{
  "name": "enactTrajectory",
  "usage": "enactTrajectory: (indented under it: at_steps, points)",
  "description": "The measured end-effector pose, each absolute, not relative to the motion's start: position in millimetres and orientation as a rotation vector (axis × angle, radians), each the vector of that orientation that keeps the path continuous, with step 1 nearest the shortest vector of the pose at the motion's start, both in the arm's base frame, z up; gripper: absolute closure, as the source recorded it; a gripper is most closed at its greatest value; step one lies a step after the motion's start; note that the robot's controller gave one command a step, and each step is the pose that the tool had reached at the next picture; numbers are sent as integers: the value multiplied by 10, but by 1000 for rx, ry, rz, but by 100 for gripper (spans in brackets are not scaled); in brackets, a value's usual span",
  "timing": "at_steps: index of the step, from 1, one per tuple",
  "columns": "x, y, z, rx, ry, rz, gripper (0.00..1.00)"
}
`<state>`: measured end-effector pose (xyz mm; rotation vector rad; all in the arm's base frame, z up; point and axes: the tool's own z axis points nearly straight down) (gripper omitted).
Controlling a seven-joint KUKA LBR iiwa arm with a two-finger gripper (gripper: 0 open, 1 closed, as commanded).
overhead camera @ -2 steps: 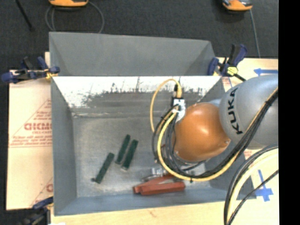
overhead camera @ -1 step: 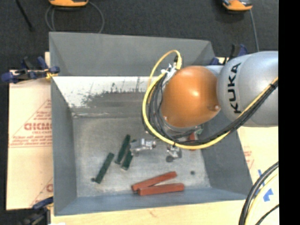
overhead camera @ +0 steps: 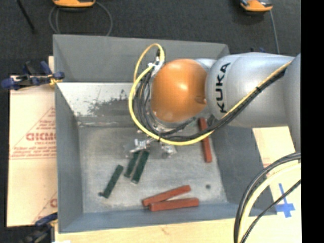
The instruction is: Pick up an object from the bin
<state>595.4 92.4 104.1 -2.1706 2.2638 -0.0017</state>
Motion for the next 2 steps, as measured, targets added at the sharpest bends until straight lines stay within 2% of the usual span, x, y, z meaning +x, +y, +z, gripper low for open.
enactTrajectory:
  at_steps: [1, 2]
  points:
    - [6015, 1134, 724, -2403, 2011, -6, 0]
    - [6015, 1144, 733, -2398, 2016, -2, 100]
